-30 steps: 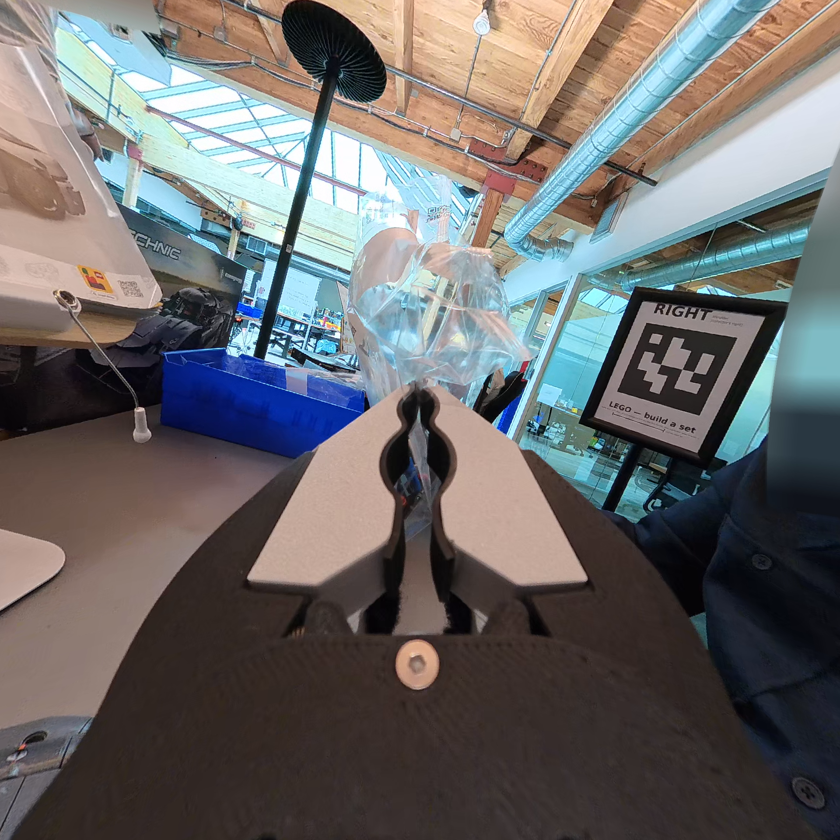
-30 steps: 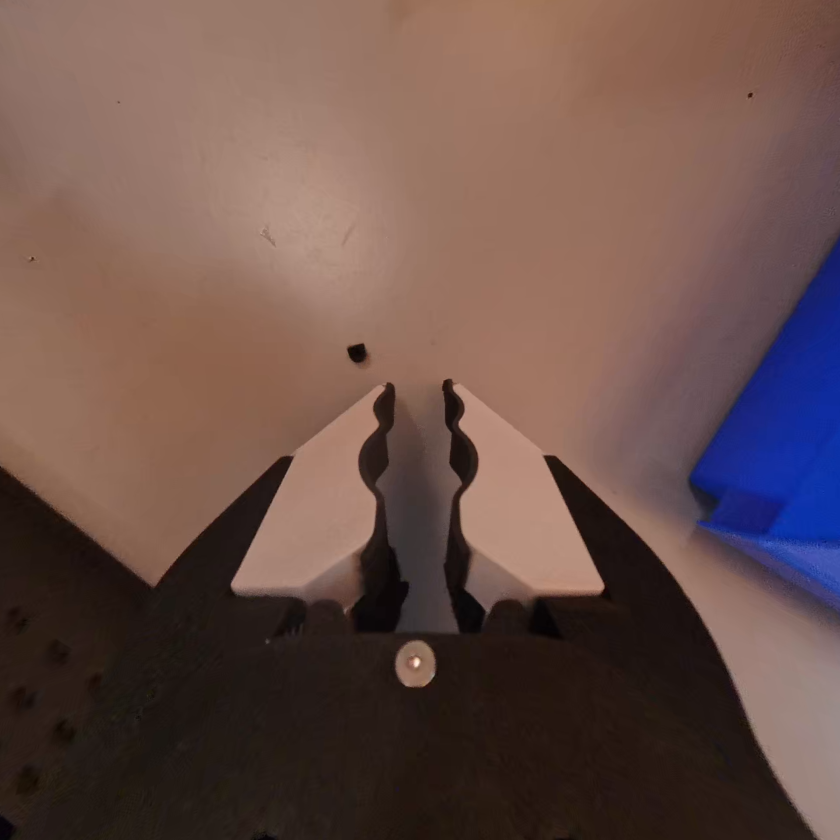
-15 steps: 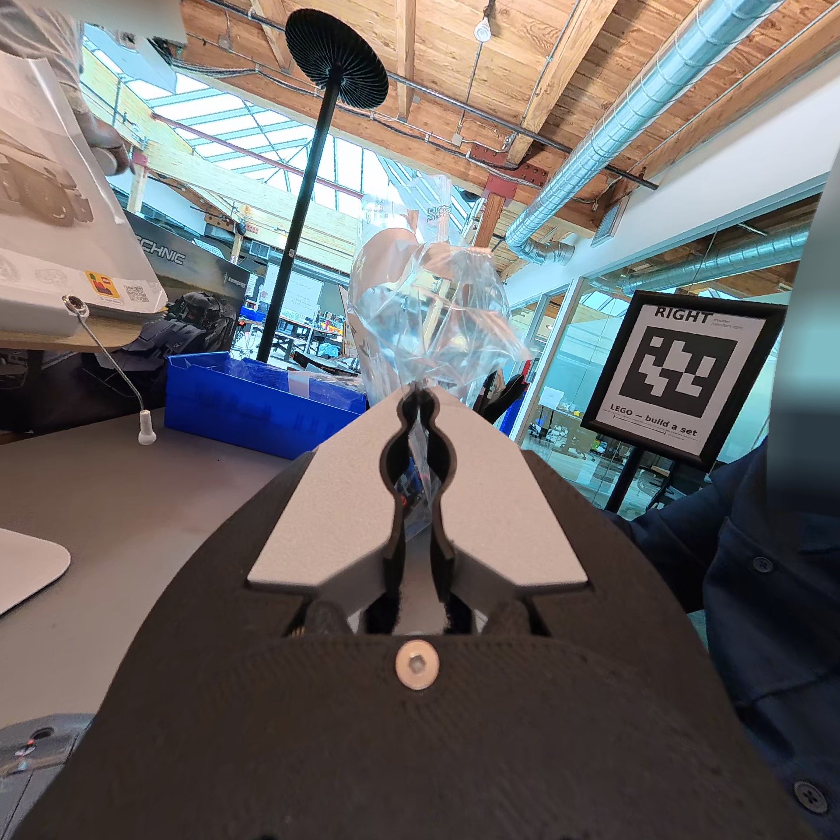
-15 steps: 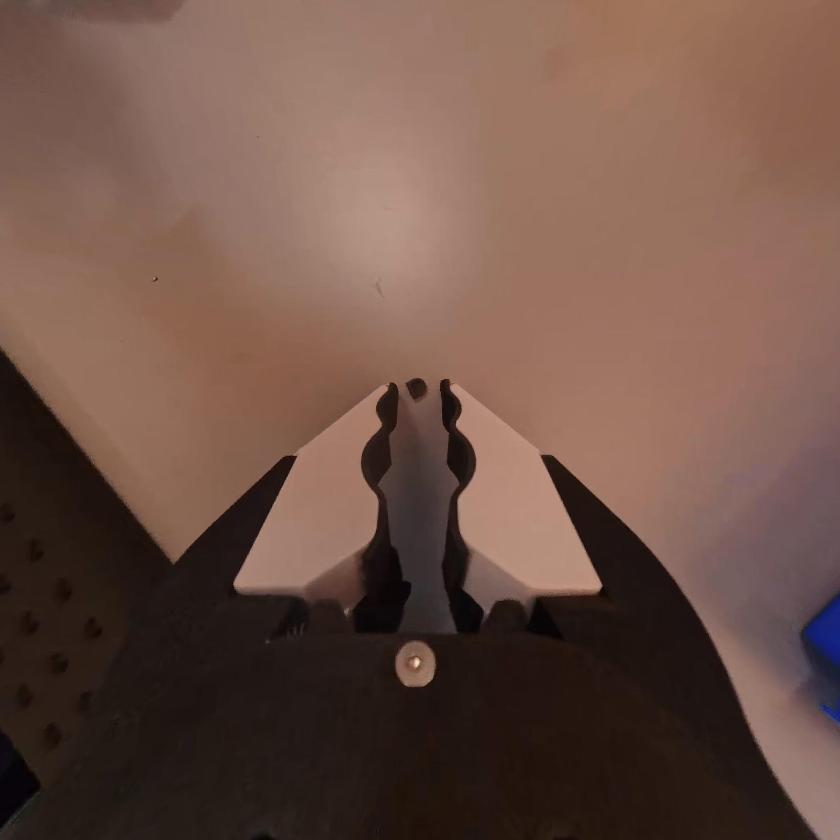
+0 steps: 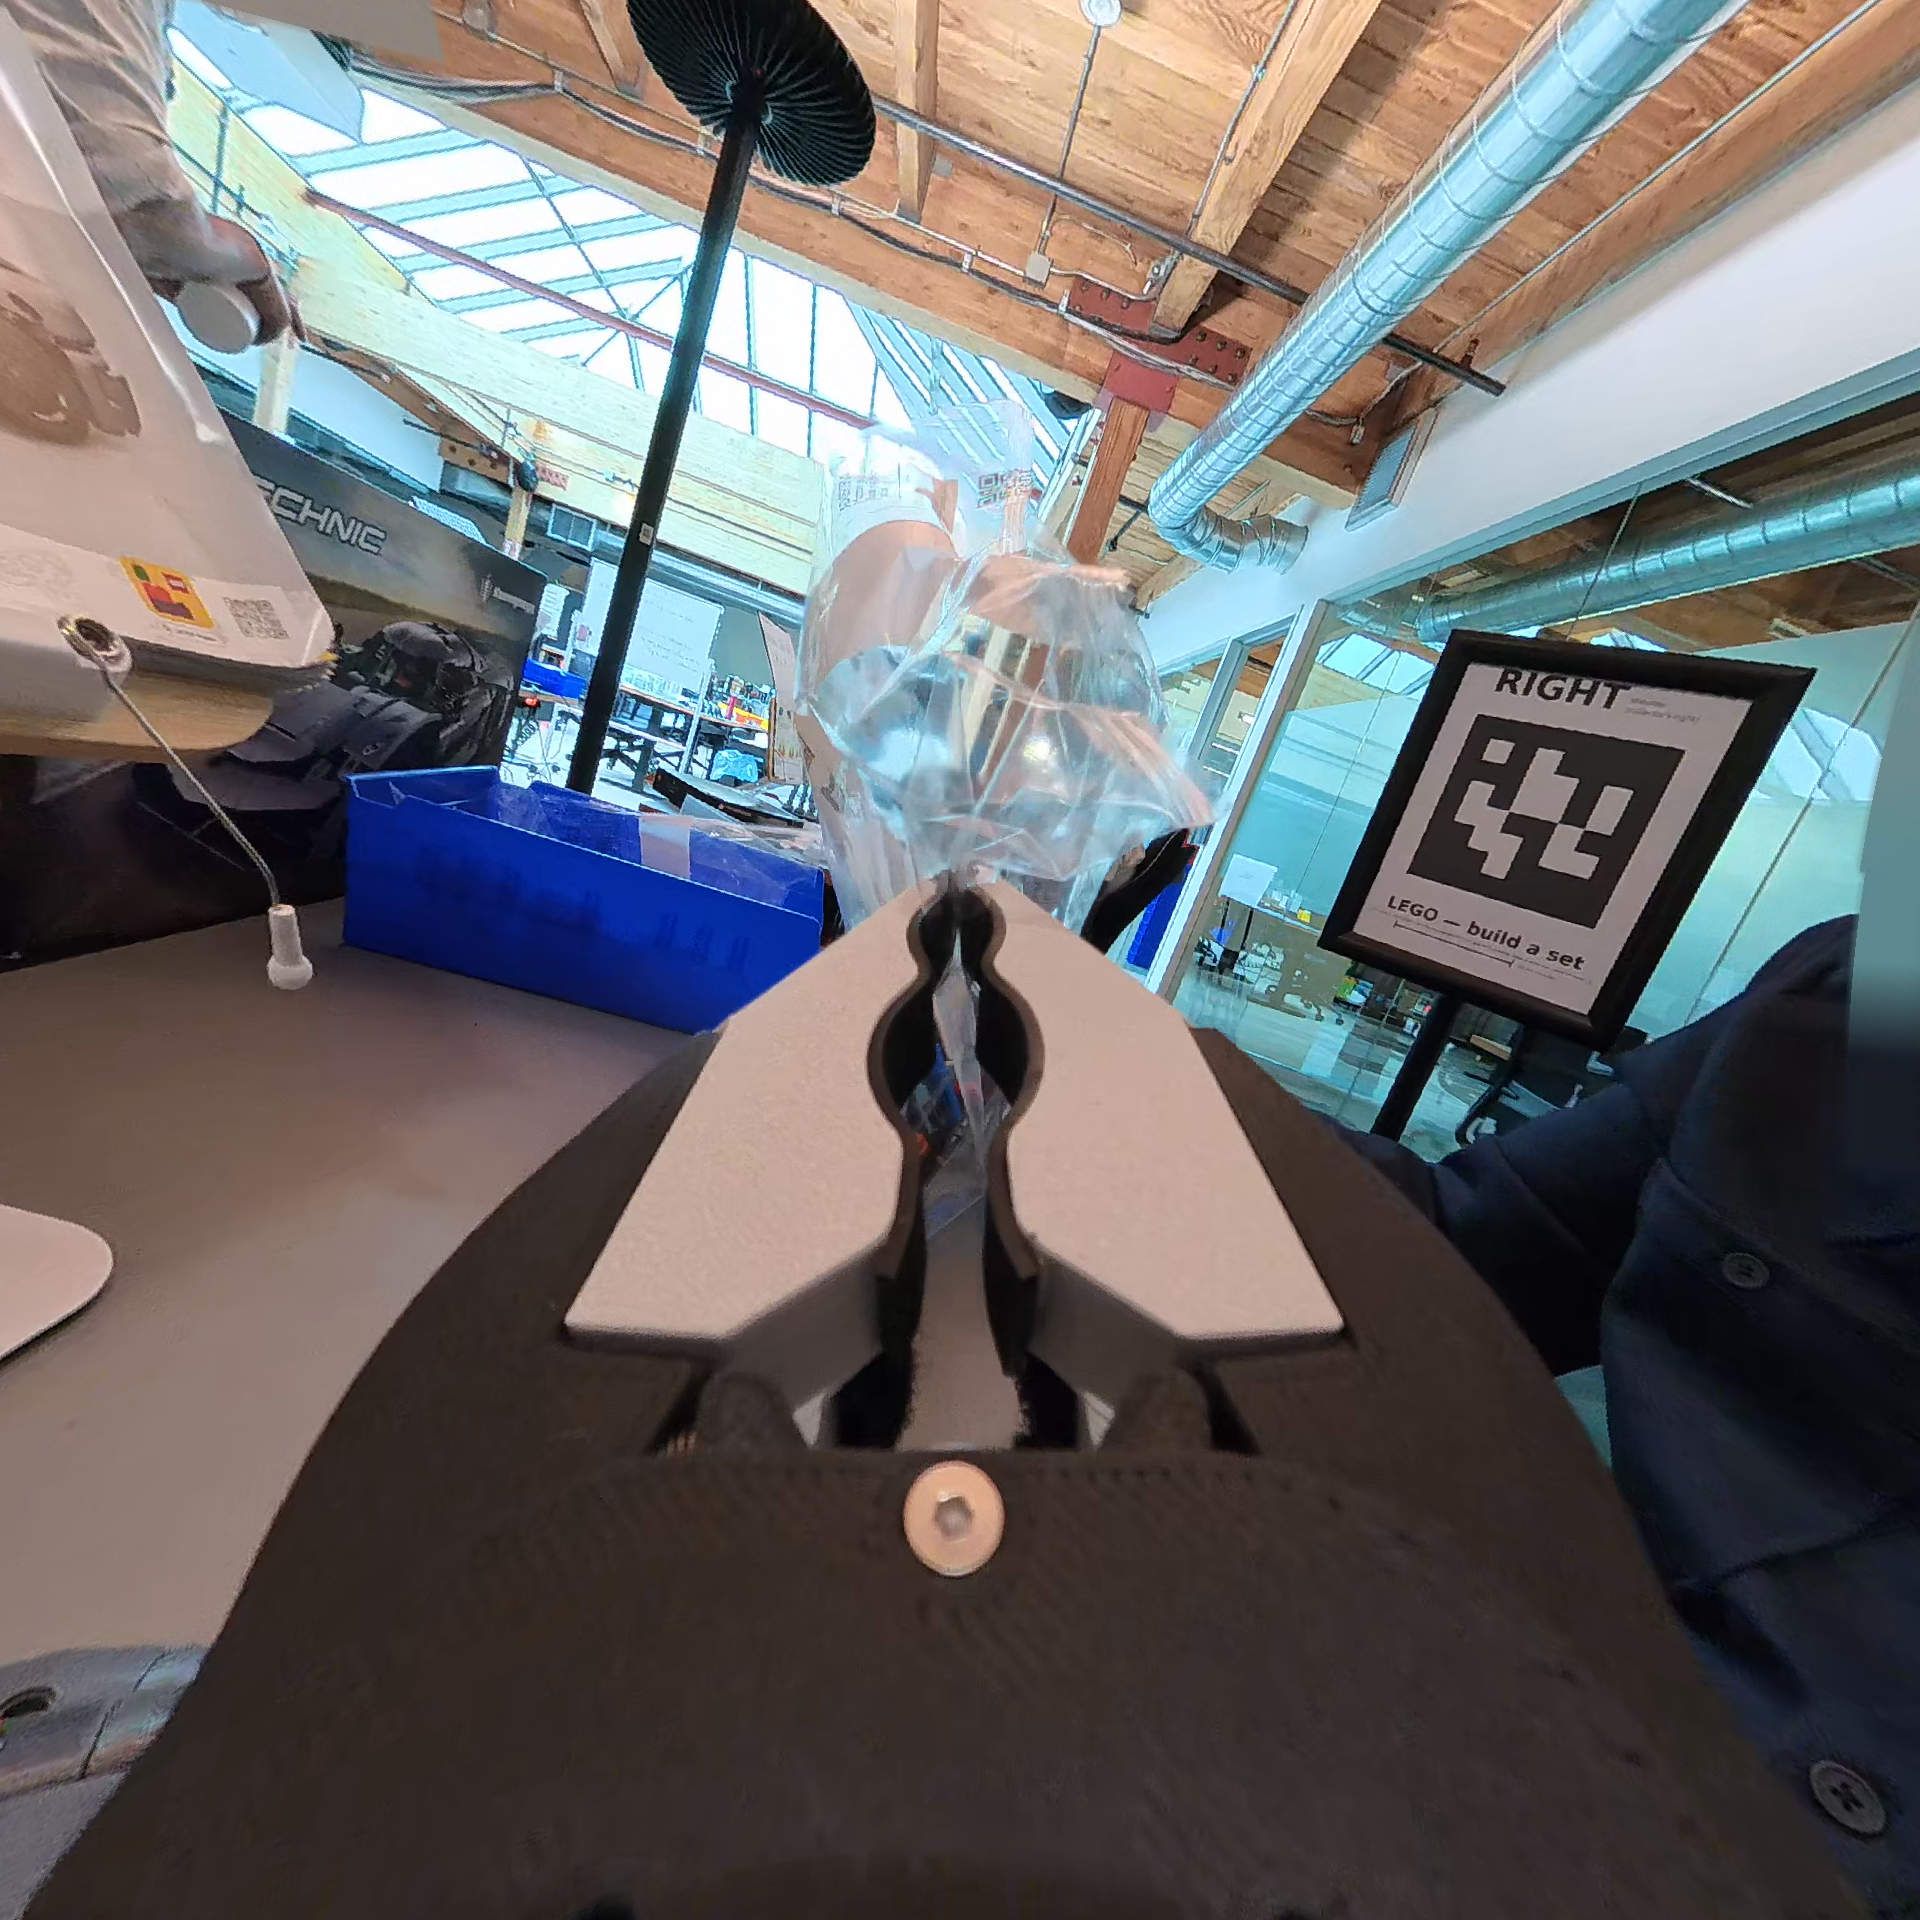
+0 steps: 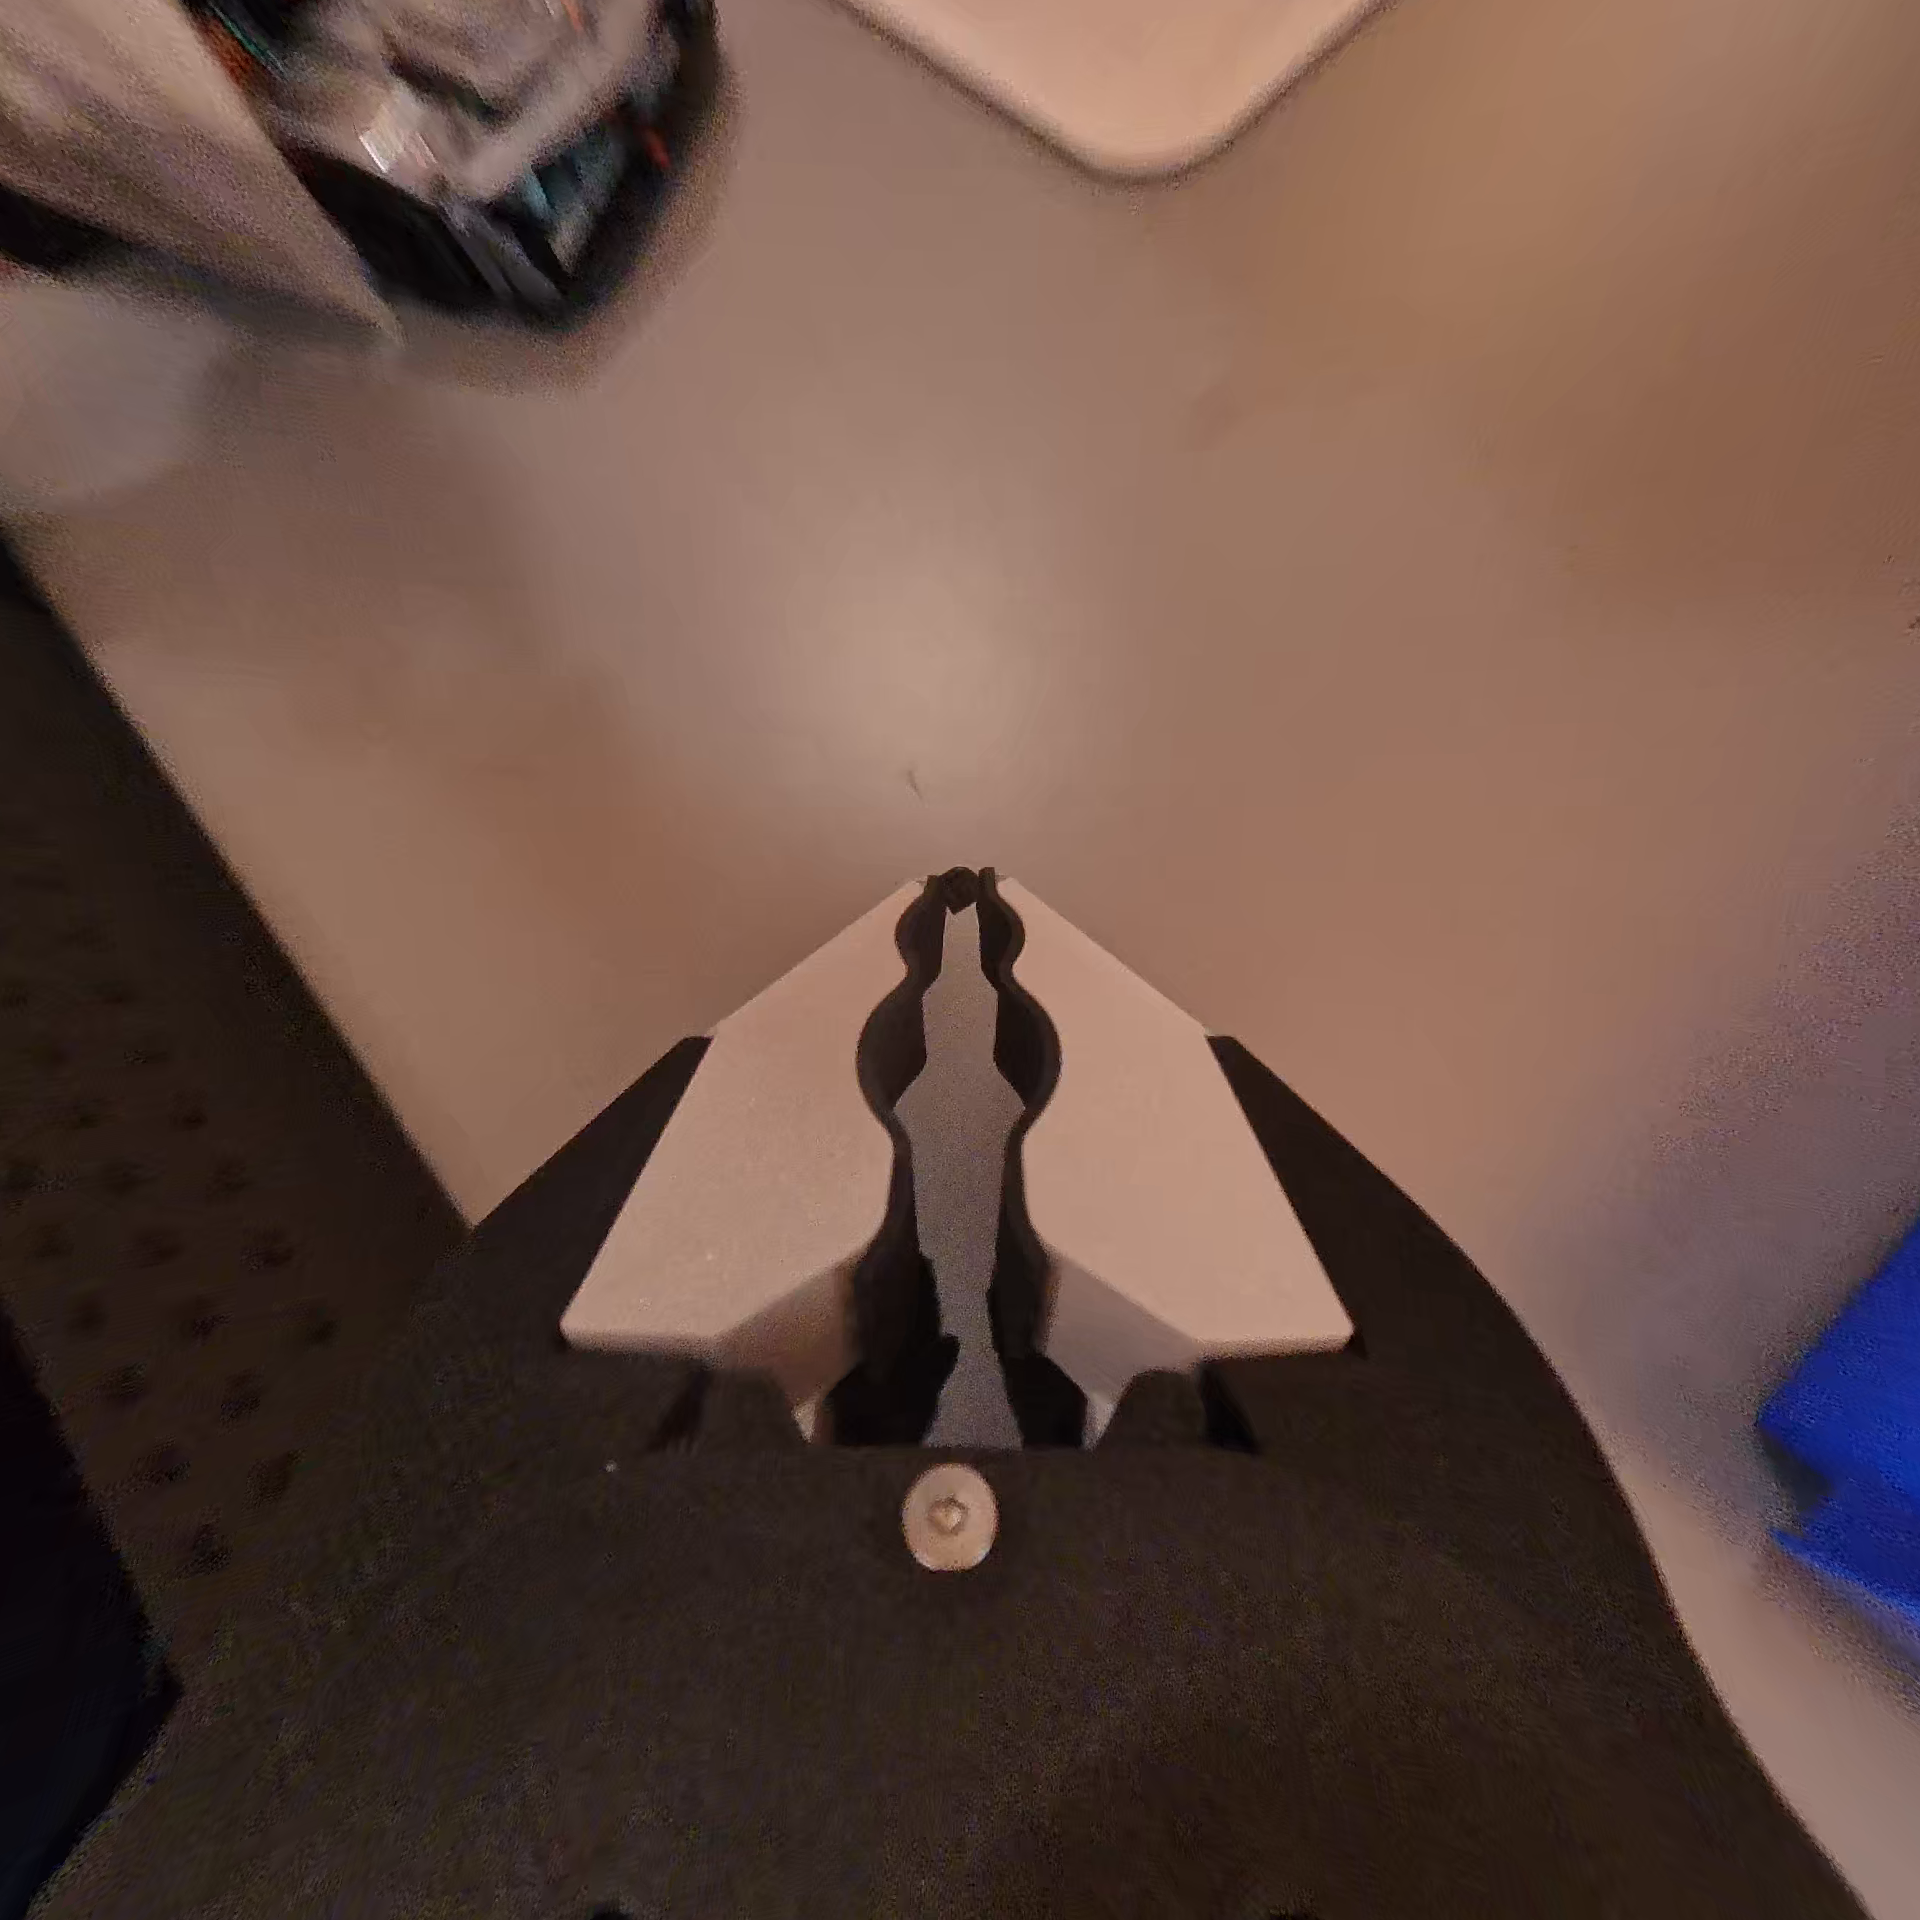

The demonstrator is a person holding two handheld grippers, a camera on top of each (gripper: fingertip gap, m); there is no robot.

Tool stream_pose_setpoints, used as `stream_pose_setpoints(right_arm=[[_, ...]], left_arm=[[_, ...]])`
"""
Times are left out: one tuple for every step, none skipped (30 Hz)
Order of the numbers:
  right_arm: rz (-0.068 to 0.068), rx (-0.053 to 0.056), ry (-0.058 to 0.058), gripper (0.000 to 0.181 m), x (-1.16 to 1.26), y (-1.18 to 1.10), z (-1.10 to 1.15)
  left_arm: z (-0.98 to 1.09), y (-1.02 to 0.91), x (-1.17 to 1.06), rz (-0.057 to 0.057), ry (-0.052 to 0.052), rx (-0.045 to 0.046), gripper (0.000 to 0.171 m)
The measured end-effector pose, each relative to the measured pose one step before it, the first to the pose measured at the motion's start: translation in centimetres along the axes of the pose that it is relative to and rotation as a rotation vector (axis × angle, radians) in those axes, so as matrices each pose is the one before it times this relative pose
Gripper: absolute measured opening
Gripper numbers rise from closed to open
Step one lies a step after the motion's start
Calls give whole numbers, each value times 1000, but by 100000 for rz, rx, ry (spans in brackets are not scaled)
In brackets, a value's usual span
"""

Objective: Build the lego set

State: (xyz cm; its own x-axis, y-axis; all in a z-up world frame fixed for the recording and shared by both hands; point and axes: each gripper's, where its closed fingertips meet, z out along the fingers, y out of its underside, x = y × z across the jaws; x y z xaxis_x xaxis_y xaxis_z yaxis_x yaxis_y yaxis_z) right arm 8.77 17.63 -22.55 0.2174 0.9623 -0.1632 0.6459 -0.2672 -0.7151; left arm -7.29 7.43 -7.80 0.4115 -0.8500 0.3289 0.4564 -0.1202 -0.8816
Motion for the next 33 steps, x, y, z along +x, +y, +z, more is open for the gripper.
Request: stream_pose_setpoints(right_arm=[[-734, 4678, -850, 4, -369, -1249, -1292], [-1692, 4728, -1100, 4, -523, -1500, -1360], [-2463, 5070, -892, 4, -604, -1787, -1338], [-2401, 4885, -783, 4, -605, -1960, -1225], [-2385, 4168, -859, 4, -627, -1984, -982], [-2925, 3359, 155, 4, -483, -1908, -721], [-3196, 2477, 1133, 4, -274, -1719, -459], [-2824, 1931, 1317, 4, -147, -1556, -246], [-2473, 1533, 418, 3, -211, -1341, -66], [-2113, 745, -1111, 3, -365, -1058, 127], [-1634, 764, -1317, 0, -328, -898, 307], [-1208, 522, -1308, 0, -280, -715, 434], [-1125, -592, -915, 0, -195, -439, 490], [-1066, -1795, 754, 0, 65, -132, 520], [-800, -3195, 395, 0, 32, 187, 572], [-731, -2466, -1055, 0, -185, 150, 548], [-164, -433, -320, 0, -67, -81, 323], [558, 263, 411, 0, 44, -143, 8], [888, -373, 616, 0, 64, -40, -322], [553, -139, 1573, 0, 144, -53, -652], [-182, 71, 2256, 2, 182, -16, -930], [-600, -1864, 2067, 5, 181, 385, -1071], [-167, -5284, 2762, 9, 446, 1133, -1085], [357, -8686, 3483, 15, 783, 1935, -997], [-116, -10797, 2559, 23, 825, 2573, -724], [-447, -10634, 906, 26, 651, 2810, -276], [846, -9480, -722, 24, 442, 2761, 262], [1868, -9120, -1938, 24, 273, 2682, 759], [580, -8233, -2265, 24, 107, 2421, 1162], [-751, -6479, -2825, 24, -170, 2032, 1460], [-353, -5441, -4117, 24, -514, 1639, 1650], [-207, -5579, -3467, 24, -492, 1386, 1694], [-1974, -5276, -929, 25, -263, 1101, 1618]], left_arm=[[112, 133, 34, -103, 291, -504, 0], [78, 93, 36, -213, 360, -312, 0], [58, 81, 5, -245, 271, -329, 0], [45, 29, -10, -131, 181, -242, 0], [23, 22, -18, 13, 5, -122, 0], [8, 15, -20, -135, 24, -8, 0], [1, 12, -3, -141, 15, 33, 0], [-13, 23, 8, -10, 36, -26, 0], [9, 22, 4, 9, -26, -95, 0], [-13, 20, 5, -19, -14, -70, 0], [-3, 19, -14, -51, -18, -21, 0], [-9, 10, -18, -59, -23, 10, 0], [-4, 7, -3, 2, -23, -52, 0], [-8, -5, -2, 11, 18, 1, 0], [-3, -25, 22, -1, 103, 94, 0], [9, -8, 32, 26, 131, 38, 0], [3, 14, 7, -13, 17, -71, 0], [0, -1, 14, -45, 78, 5, 0], [-6, 5, 9, -2, 29, 34, 0], [-21, 7, 26, -68, 81, -2, 0], [-42, -2, 15, 24, 21, -49, 0], [-76, -86, -23, 129, -235, 323, 0], [-122, -197, -56, -38, -244, 857, 0], [-156, -240, -20, -120, -101, 1045, 0], [-136, -262, 20, 144, -130, 1010, 0], [-95, -234, 90, 250, 144, 881, 0], [-31, -172, 88, 177, 202, 627, 0], [8, -66, 73, 76, 159, 261, 0], [40, 1, 72, 256, 112, -80, 0], [34, 73, -16, 113, -103, -331, 0], [20, 93, -68, -294, -154, -239, 0], [36, 112, -59, -341, -85, -260, 0], [38, 126, -35, 13, -153, -474, 0]])
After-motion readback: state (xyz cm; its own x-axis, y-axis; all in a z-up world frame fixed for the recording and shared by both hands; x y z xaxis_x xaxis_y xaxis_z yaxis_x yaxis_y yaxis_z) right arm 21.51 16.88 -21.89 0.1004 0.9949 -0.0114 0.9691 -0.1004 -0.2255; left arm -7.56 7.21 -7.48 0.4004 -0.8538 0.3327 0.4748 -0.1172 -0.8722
